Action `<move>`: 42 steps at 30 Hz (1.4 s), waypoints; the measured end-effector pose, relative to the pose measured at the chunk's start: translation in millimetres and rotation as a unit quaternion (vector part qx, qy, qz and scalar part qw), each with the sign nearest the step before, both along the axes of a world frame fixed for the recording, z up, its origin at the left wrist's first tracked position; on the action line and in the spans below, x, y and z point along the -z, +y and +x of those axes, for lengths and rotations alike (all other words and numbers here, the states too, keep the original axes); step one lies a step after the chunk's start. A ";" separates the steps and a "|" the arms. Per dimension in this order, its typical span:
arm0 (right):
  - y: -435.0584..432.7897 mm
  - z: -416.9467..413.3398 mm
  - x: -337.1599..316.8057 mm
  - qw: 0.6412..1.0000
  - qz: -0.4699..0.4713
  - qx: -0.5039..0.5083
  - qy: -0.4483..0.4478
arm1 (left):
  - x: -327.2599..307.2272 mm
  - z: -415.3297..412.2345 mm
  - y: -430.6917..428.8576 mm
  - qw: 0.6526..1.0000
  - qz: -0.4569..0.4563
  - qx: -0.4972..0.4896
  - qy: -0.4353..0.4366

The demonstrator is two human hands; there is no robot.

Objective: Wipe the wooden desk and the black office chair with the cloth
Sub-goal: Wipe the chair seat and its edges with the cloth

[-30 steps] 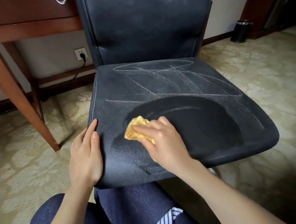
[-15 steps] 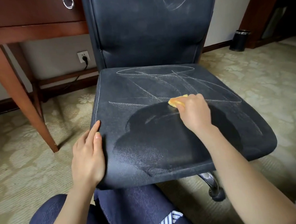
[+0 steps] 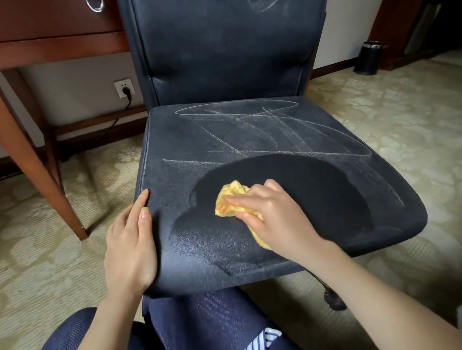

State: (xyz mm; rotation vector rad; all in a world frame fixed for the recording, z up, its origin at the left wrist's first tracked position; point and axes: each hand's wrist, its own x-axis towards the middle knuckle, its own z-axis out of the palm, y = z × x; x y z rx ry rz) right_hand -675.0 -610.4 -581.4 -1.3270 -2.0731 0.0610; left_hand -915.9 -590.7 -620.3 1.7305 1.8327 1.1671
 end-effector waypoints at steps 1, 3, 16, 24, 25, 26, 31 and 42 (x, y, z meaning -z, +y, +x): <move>-1.5 8.6 -0.2 1.000 -0.009 0.012 0.000 | 0.4 0.0 0.2 1.000 0.000 0.000 0.002; -0.9 25.9 -2.2 0.998 -0.022 0.055 -0.005 | 1.2 0.0 0.6 1.000 0.002 0.001 0.002; 101.0 24.7 -18.3 0.986 -0.069 0.137 -0.058 | -2.7 5.5 -1.1 1.000 -0.023 -0.011 0.002; 151.2 -61.7 -21.0 0.990 -0.070 0.090 -0.088 | -6.3 0.1 -2.1 0.999 -0.046 -0.017 0.016; 151.1 -65.1 -20.1 0.989 -0.065 0.090 -0.095 | -6.2 -0.2 -1.7 0.999 -0.047 -0.019 0.018; 149.8 -65.4 -18.3 0.990 -0.061 0.079 -0.102 | -6.0 -0.6 -1.1 0.998 -0.048 -0.020 0.019; 115.0 -41.0 -8.2 0.992 -0.034 -0.058 -0.105 | -4.9 -1.9 -1.1 0.999 -0.045 -0.017 0.023; -10.6 -7.8 10.9 0.990 0.057 -0.105 -0.081 | -5.6 -1.8 -0.7 0.999 -0.043 -0.015 0.011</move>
